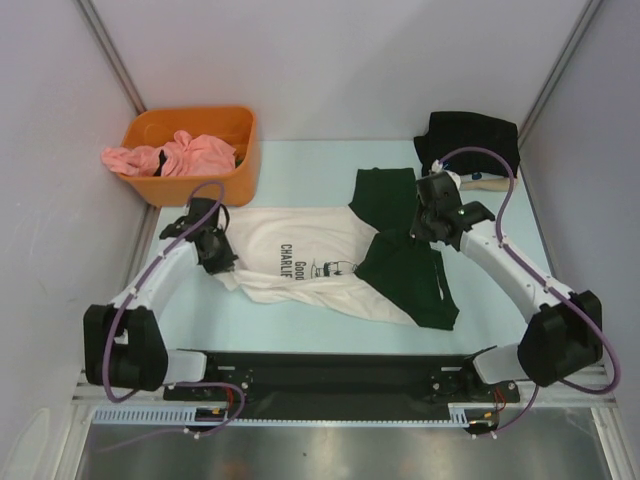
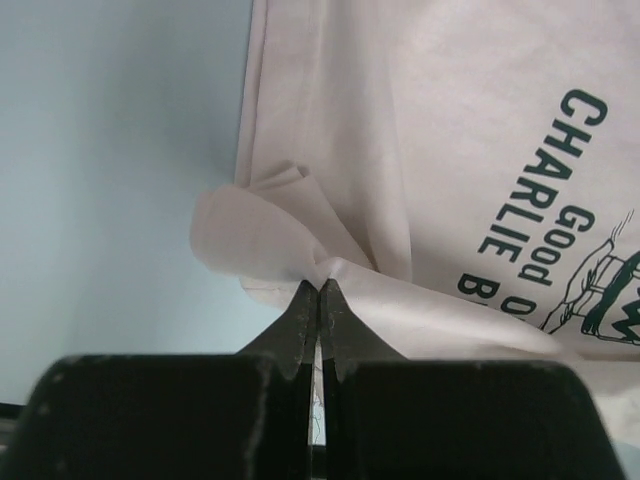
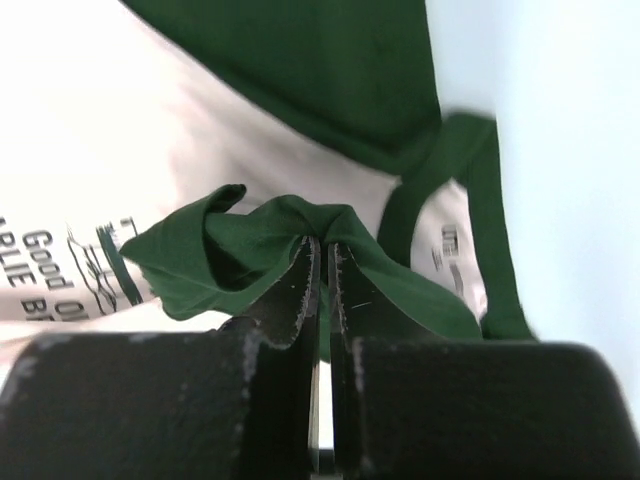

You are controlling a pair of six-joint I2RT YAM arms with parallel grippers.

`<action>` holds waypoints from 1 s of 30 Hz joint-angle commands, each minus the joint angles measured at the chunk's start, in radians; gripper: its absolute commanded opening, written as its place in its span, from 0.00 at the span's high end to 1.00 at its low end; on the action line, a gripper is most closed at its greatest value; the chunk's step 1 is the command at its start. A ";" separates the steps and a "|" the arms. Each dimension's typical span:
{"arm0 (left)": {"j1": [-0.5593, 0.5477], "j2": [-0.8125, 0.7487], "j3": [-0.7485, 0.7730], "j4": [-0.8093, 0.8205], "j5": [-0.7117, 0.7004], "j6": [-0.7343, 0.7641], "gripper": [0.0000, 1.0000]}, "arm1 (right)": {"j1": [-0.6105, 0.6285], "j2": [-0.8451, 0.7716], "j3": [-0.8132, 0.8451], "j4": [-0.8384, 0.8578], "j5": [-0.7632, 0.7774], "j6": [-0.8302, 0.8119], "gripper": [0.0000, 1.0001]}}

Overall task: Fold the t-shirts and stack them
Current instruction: Fold the tshirt

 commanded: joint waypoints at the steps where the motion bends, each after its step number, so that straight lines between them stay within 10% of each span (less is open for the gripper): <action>1: 0.037 0.057 0.078 0.007 0.011 0.082 1.00 | -0.028 0.057 0.088 0.100 -0.049 -0.094 1.00; 15: 0.060 0.338 0.331 -0.005 0.226 0.138 0.93 | -0.124 0.439 0.459 0.097 0.018 -0.206 0.93; 19: 0.060 0.275 0.295 -0.002 0.206 0.132 0.94 | -0.137 0.421 0.486 0.045 0.038 -0.203 0.01; 23: 0.069 0.284 0.244 0.024 0.234 0.148 0.34 | -0.134 0.225 0.319 0.060 -0.011 -0.153 0.00; 30: 0.134 0.058 0.064 0.086 0.186 0.044 0.20 | -0.111 -0.169 -0.164 0.079 -0.129 0.088 0.00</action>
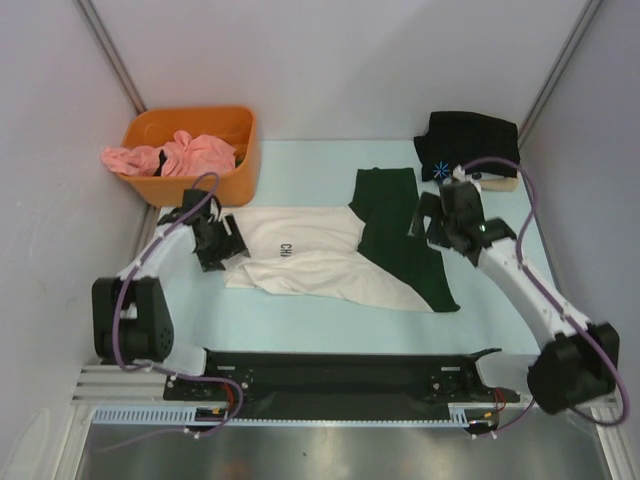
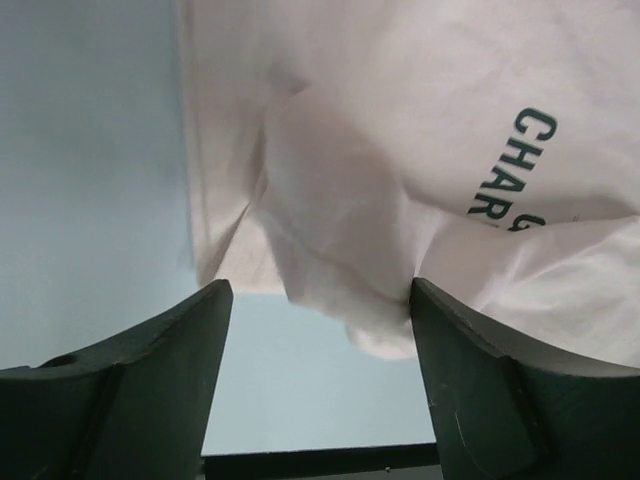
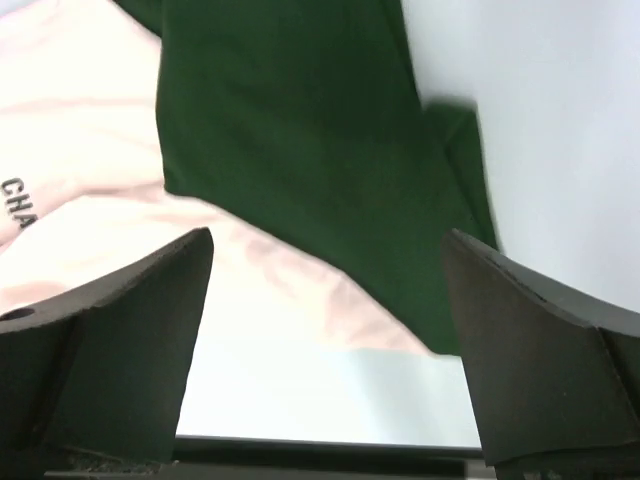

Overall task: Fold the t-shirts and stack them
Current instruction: Fold the tshirt

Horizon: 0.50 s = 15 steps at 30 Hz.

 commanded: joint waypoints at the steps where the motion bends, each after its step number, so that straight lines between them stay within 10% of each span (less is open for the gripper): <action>1: 0.044 -0.203 -0.099 0.038 -0.031 -0.104 0.24 | 0.001 -0.153 -0.223 -0.001 -0.084 0.163 0.00; 15: 0.052 -0.680 -0.484 0.157 -0.176 -0.391 0.31 | -0.140 -0.265 -0.537 0.104 -0.221 0.252 0.01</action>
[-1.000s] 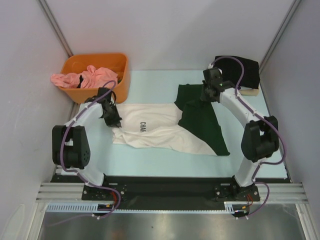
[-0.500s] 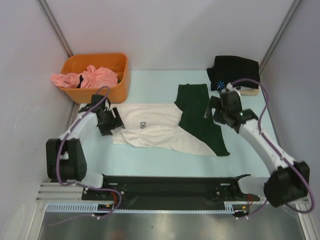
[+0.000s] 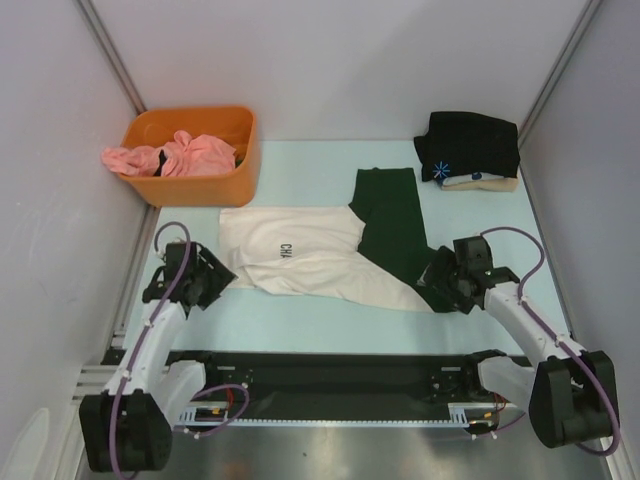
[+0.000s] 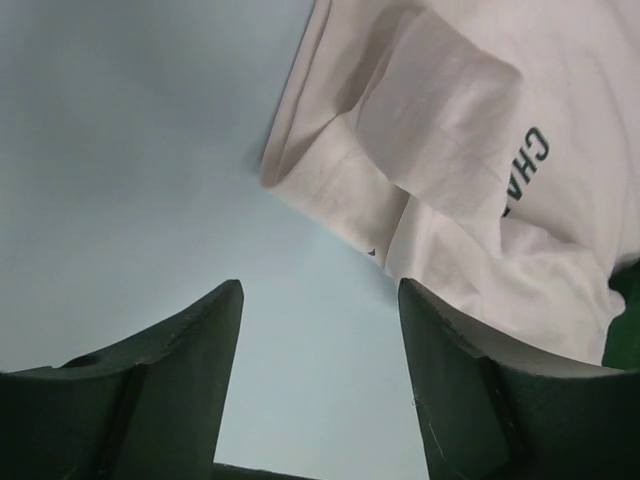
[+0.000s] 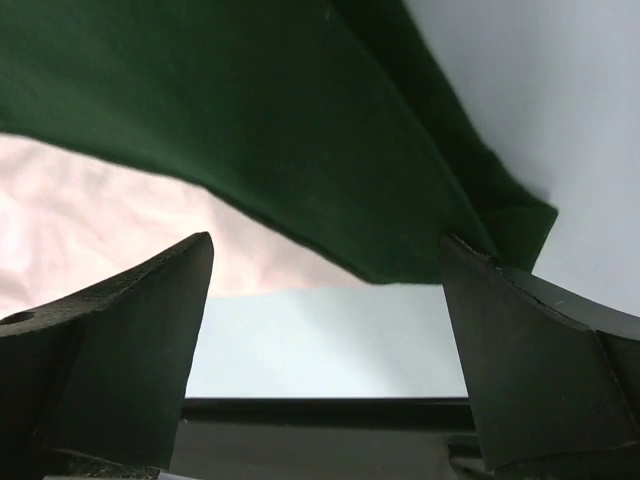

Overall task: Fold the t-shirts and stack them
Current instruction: Fold the tshirt

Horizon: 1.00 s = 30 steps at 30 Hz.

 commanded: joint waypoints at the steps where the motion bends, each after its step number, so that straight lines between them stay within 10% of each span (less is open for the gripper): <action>1: 0.004 -0.095 -0.009 0.059 -0.099 -0.062 0.31 | -0.050 -0.007 -0.001 0.068 -0.029 -0.007 0.02; 23: 0.000 0.293 -0.098 0.428 -0.001 -0.062 0.42 | -0.093 0.082 -0.075 0.174 -0.002 -0.028 0.06; 26: -0.002 0.369 -0.075 0.482 0.013 -0.071 0.60 | -0.096 0.125 -0.078 0.212 -0.008 -0.037 0.24; 28: -0.003 0.405 -0.044 0.481 0.036 -0.064 0.91 | -0.105 0.157 -0.075 0.246 -0.028 -0.053 0.54; 30: -0.002 0.396 0.011 0.430 0.032 -0.051 1.00 | -0.124 0.189 -0.064 0.264 -0.063 -0.065 0.92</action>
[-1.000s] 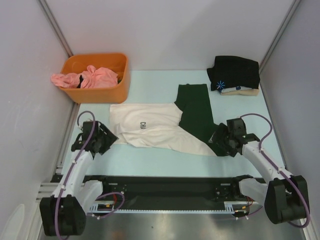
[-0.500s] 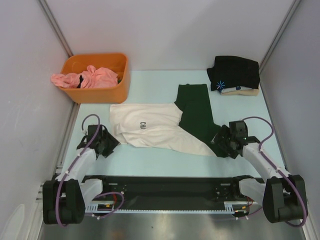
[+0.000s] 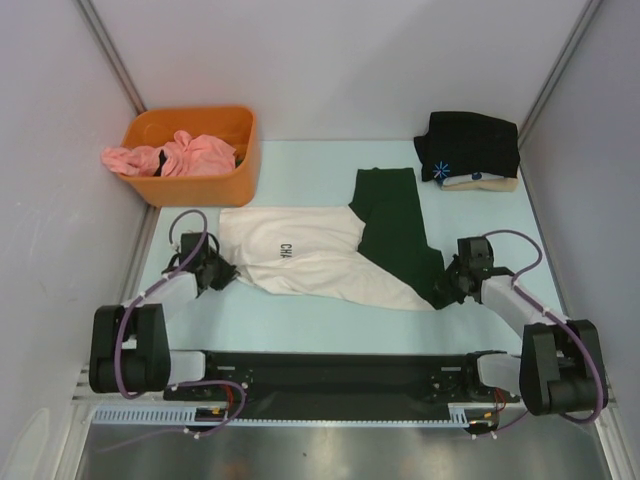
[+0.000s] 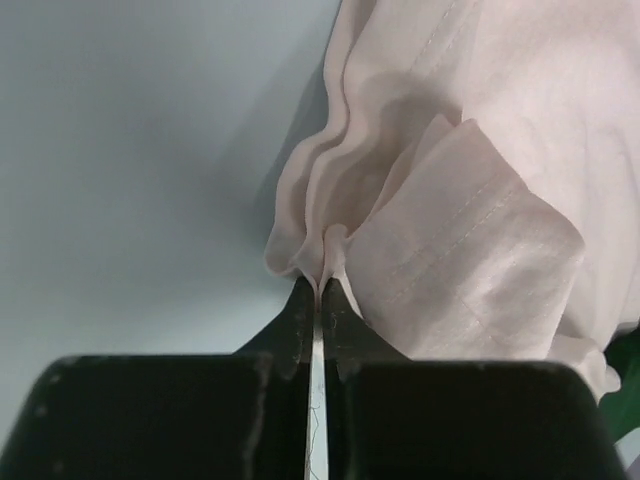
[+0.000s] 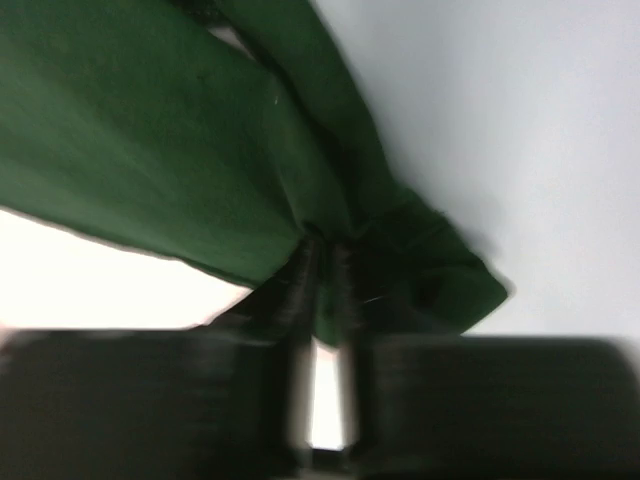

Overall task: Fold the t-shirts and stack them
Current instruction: Fold the tshirt

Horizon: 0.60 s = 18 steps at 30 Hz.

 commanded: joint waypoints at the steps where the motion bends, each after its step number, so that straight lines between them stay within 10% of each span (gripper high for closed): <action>1: 0.000 -0.010 0.073 -0.084 -0.023 0.020 0.99 | -0.050 0.054 0.015 0.067 -0.050 -0.035 1.00; 18: 0.219 -0.580 0.062 -0.640 0.056 -0.007 0.96 | -0.250 -0.223 0.013 -0.155 -0.080 0.002 1.00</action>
